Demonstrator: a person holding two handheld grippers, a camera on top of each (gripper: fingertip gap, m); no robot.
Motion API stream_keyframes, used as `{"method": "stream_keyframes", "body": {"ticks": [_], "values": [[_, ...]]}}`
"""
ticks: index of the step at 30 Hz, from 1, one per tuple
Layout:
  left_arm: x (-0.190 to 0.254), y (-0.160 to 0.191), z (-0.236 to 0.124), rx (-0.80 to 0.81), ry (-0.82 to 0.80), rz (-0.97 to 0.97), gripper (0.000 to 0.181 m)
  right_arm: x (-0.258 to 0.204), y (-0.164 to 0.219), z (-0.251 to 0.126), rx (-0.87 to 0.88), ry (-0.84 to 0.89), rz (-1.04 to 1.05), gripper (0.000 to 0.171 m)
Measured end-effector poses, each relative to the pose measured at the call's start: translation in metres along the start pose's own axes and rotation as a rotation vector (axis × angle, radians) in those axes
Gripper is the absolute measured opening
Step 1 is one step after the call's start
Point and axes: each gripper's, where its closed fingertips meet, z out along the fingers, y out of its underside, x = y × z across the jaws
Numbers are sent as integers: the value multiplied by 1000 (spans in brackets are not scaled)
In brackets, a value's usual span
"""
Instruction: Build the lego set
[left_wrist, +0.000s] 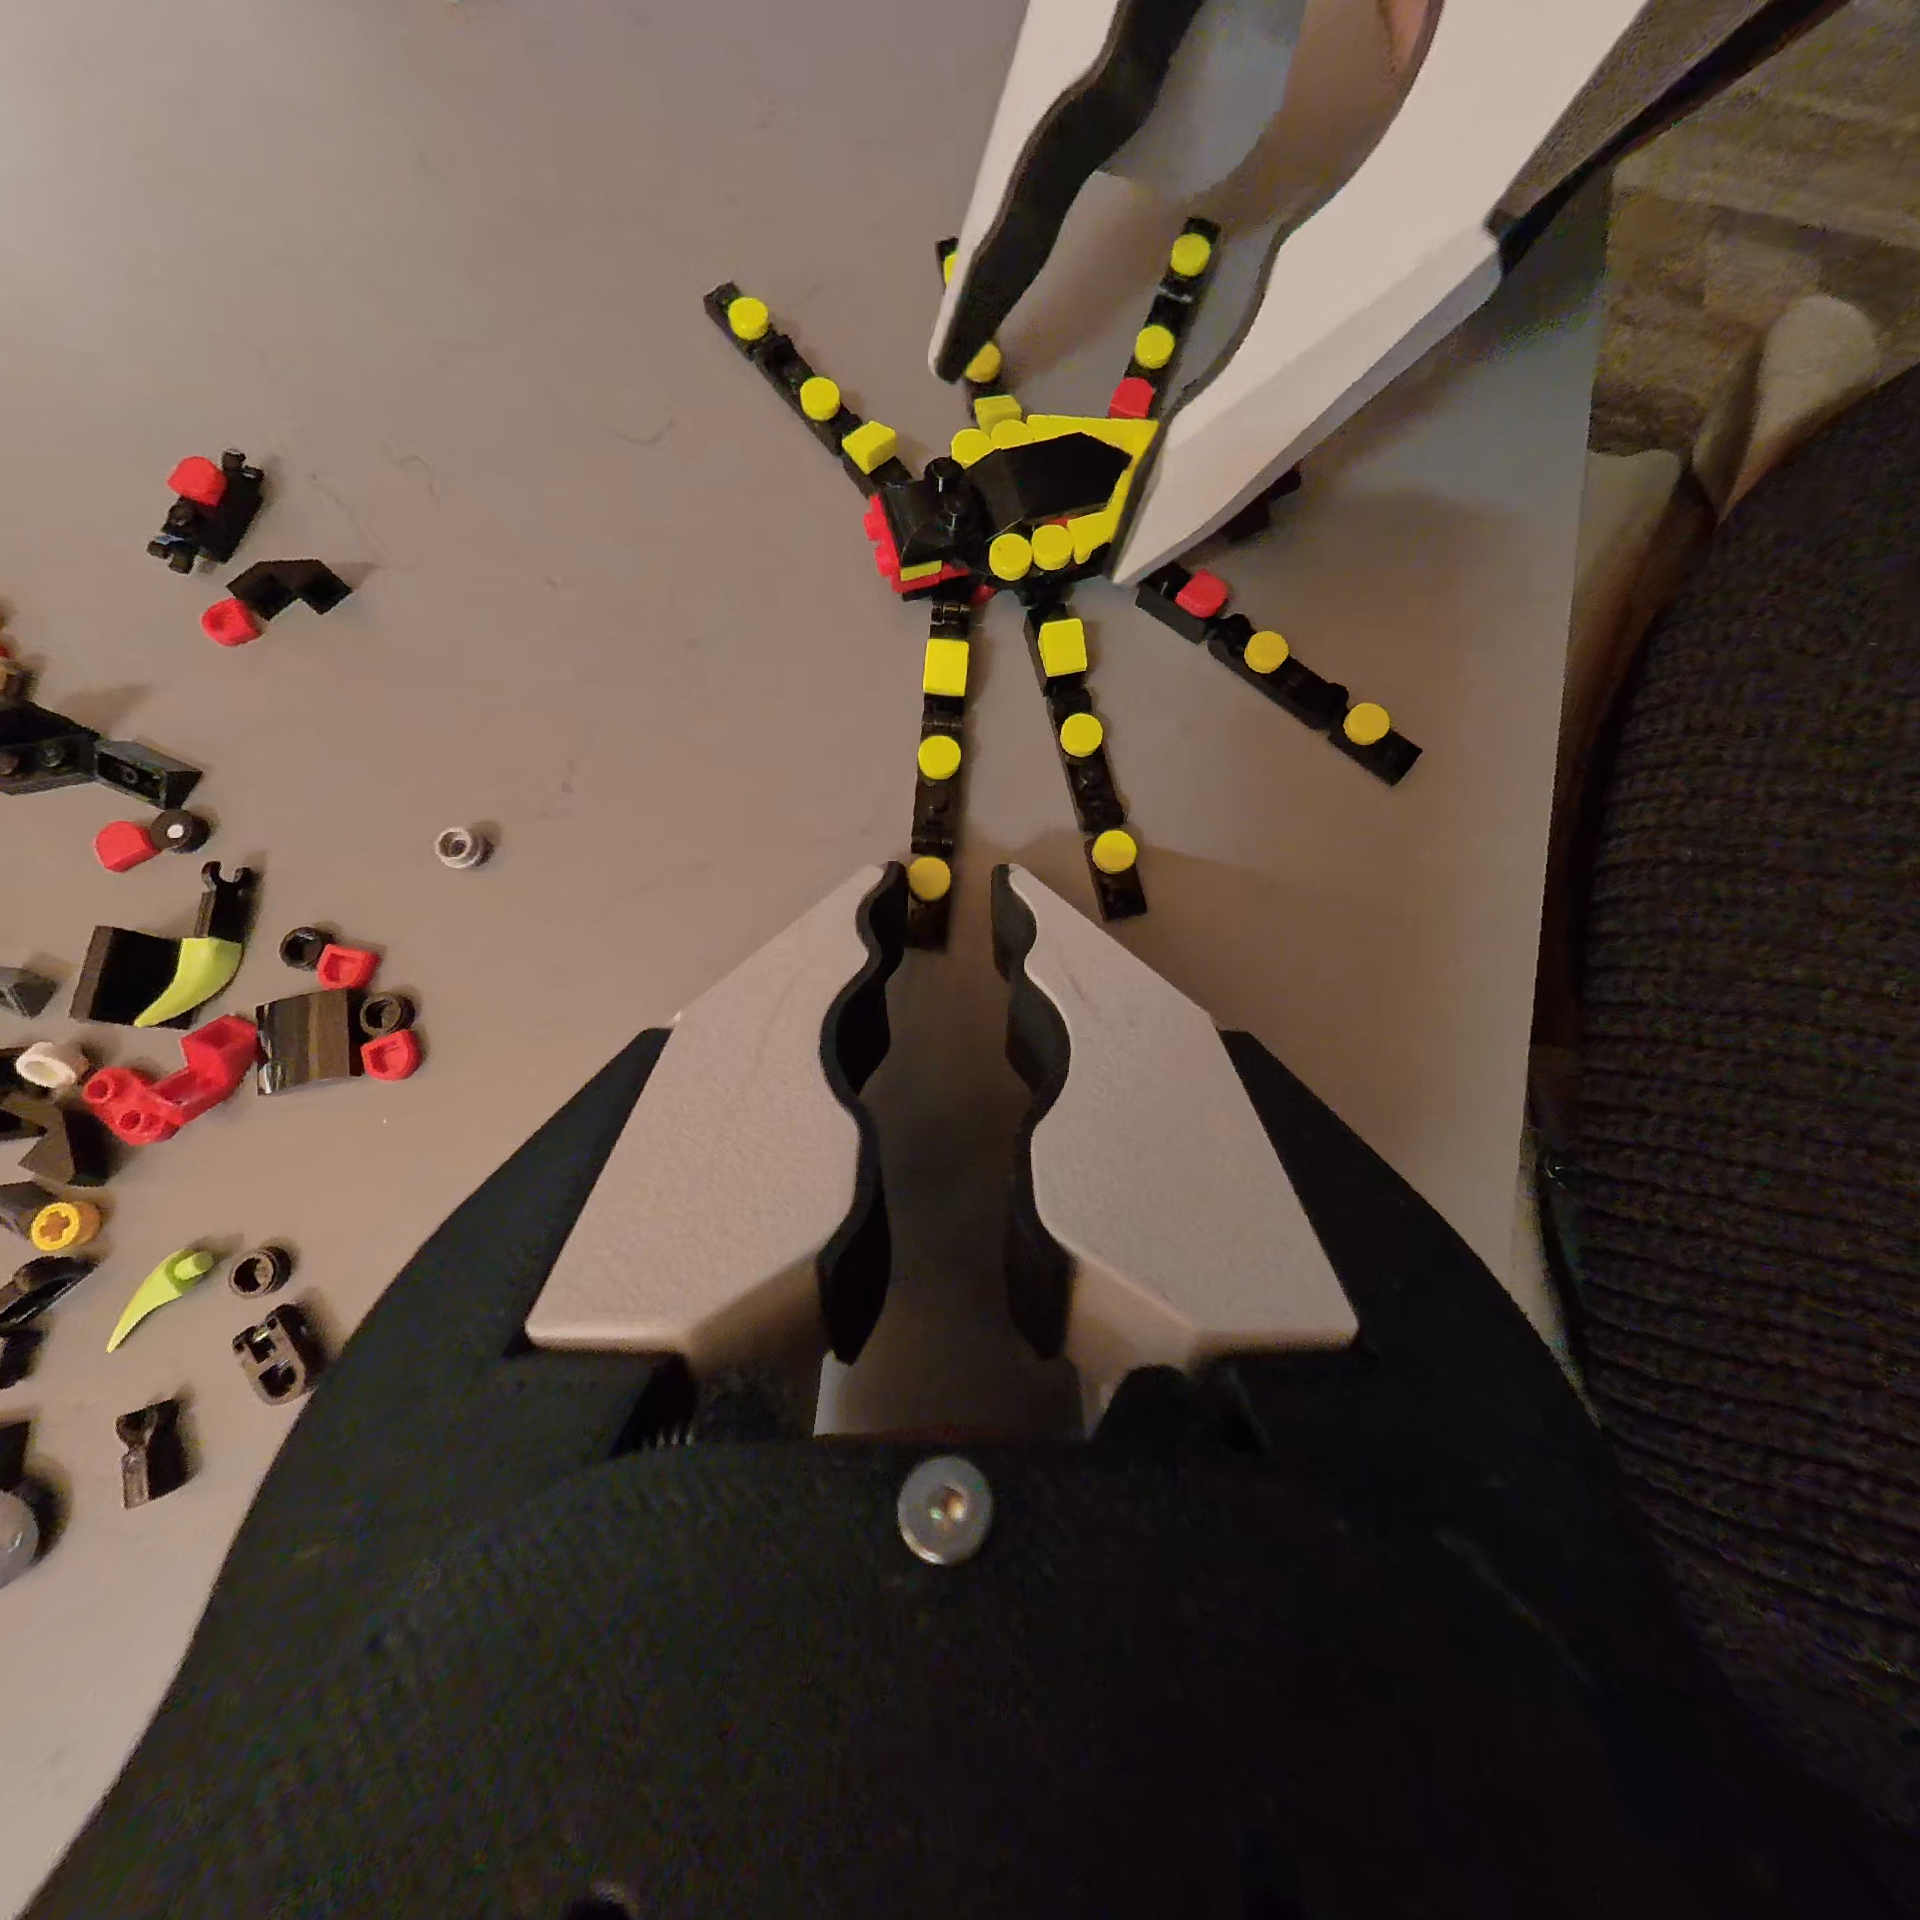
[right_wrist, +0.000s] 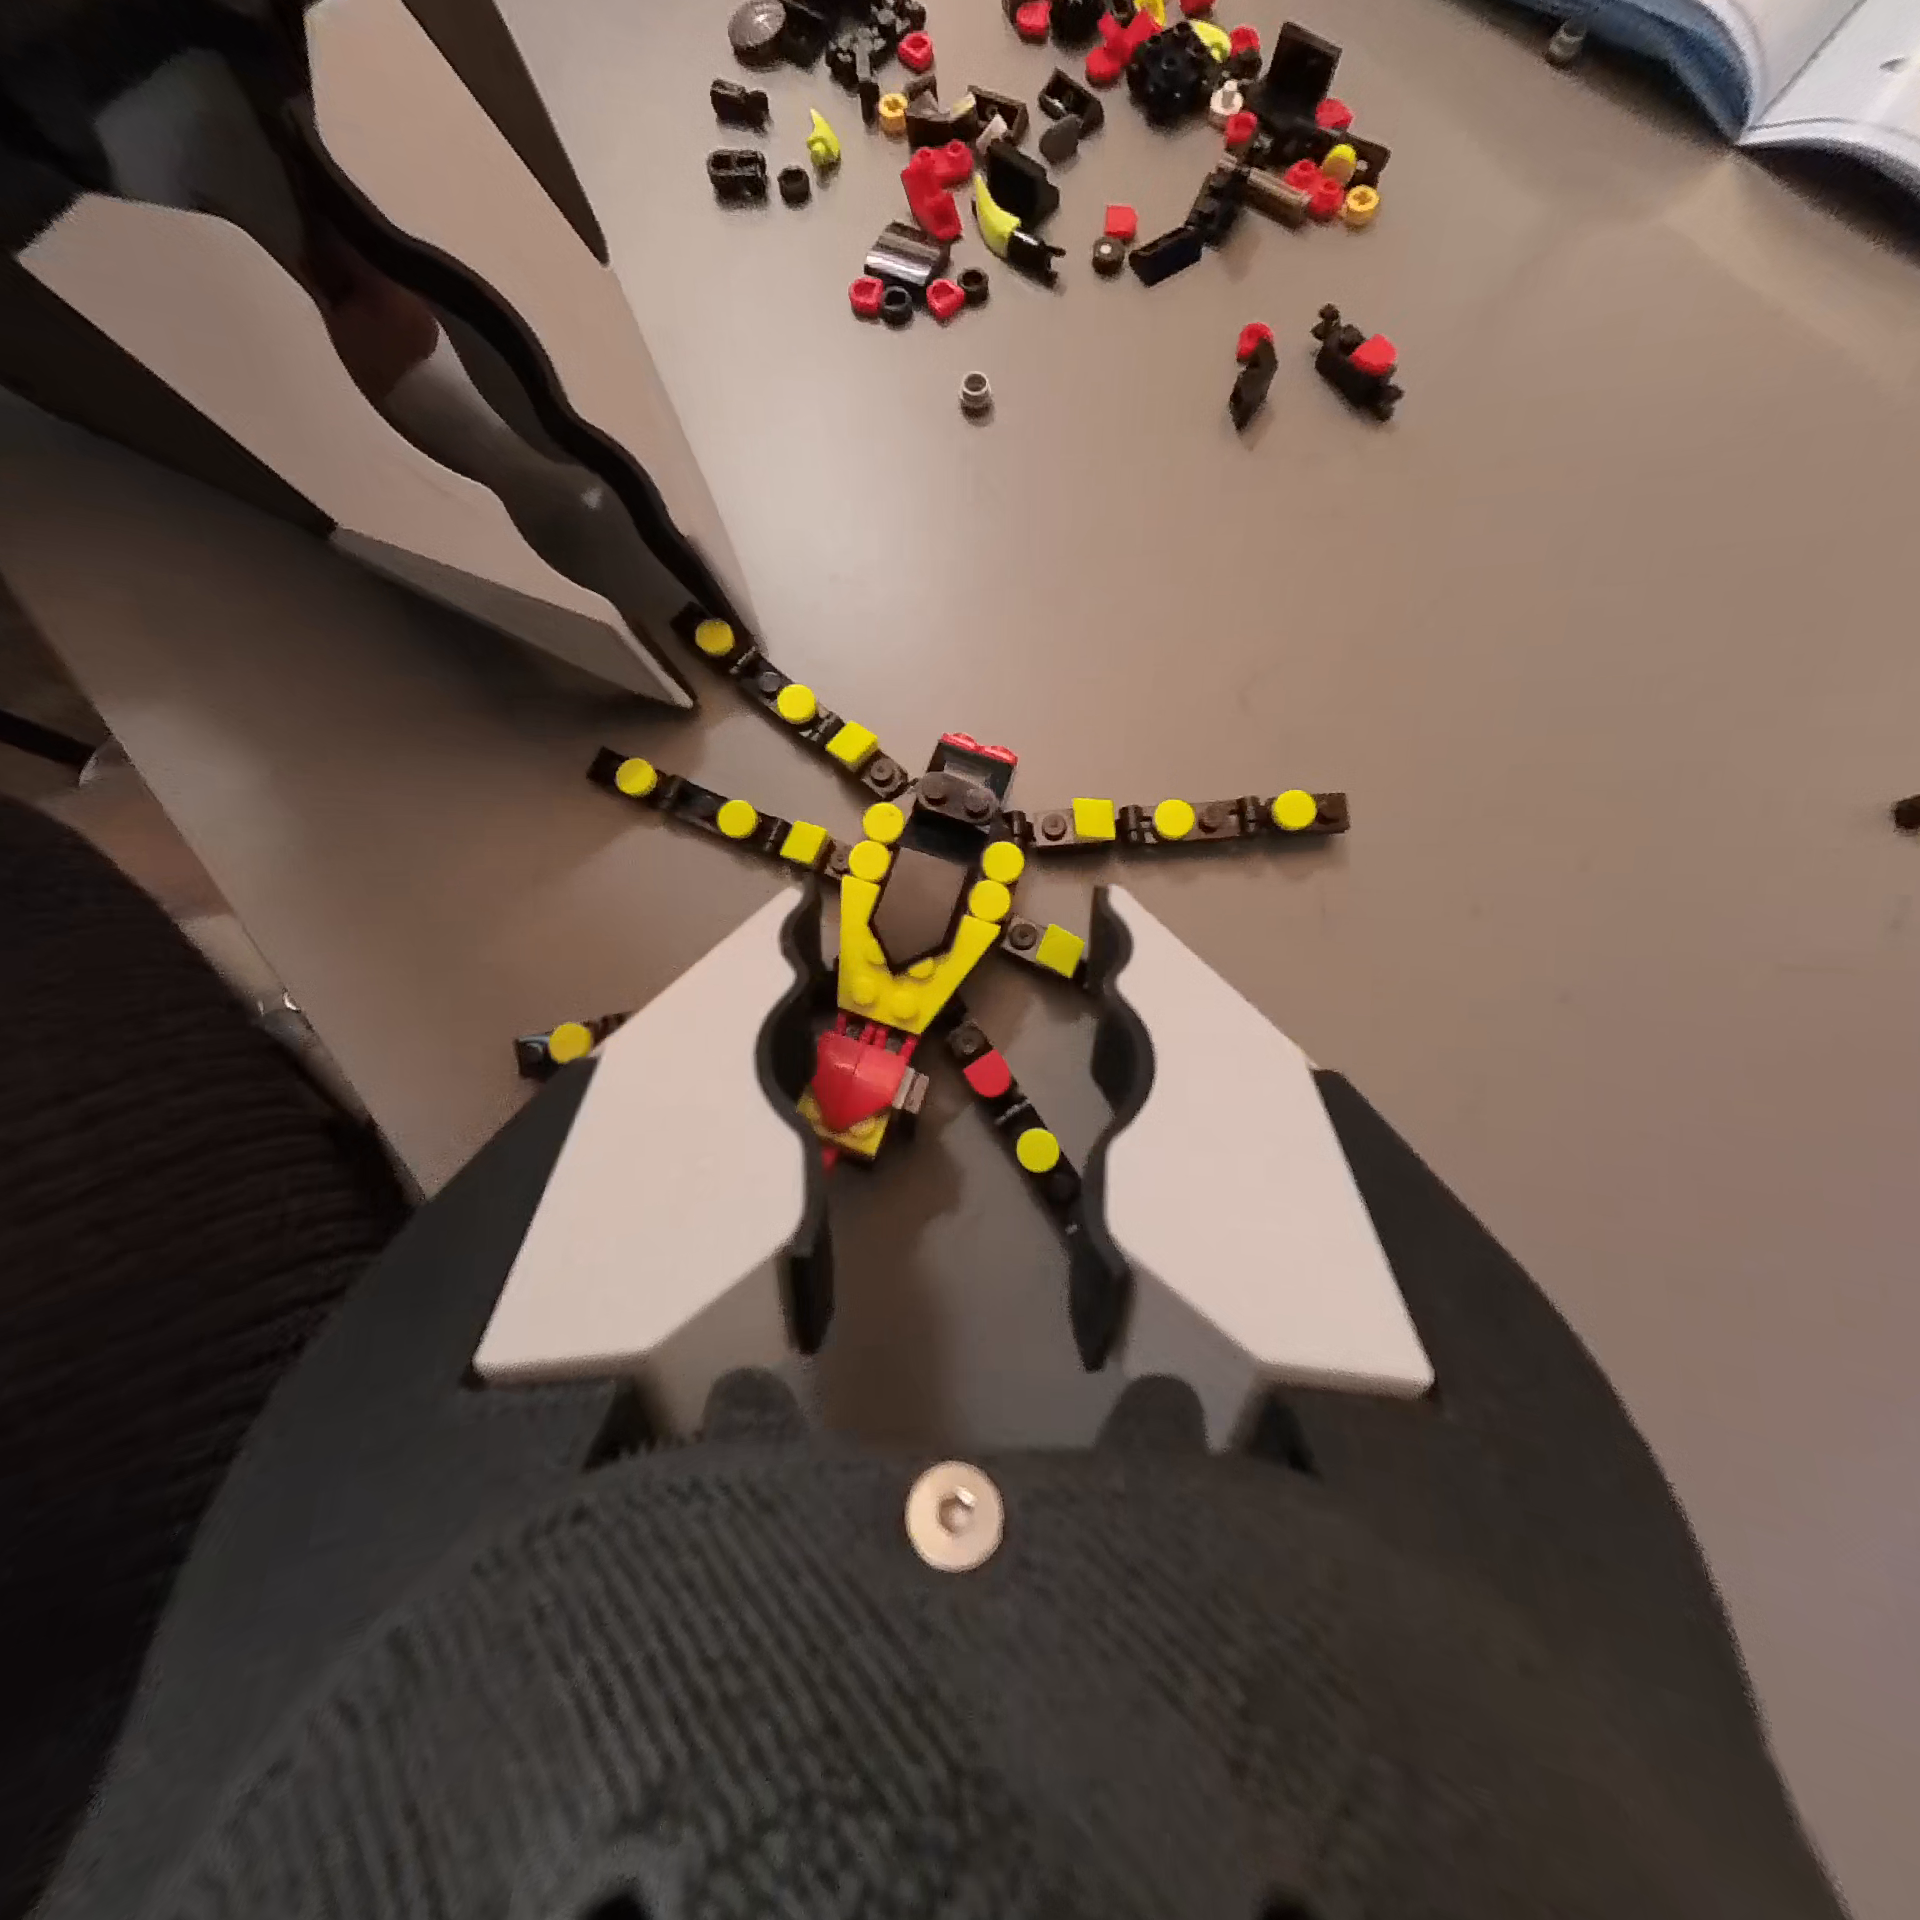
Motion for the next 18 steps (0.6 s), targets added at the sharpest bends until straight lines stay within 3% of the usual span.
{"method": "stream_keyframes", "body": {"ticks": [5,18], "values": [[7,-1,1,-2,27,9,15,0,-15,-9,83,-40,90,49],[35,-5,5,-11,113,57,15,-8,2,4,-11,-19,34,37]]}}
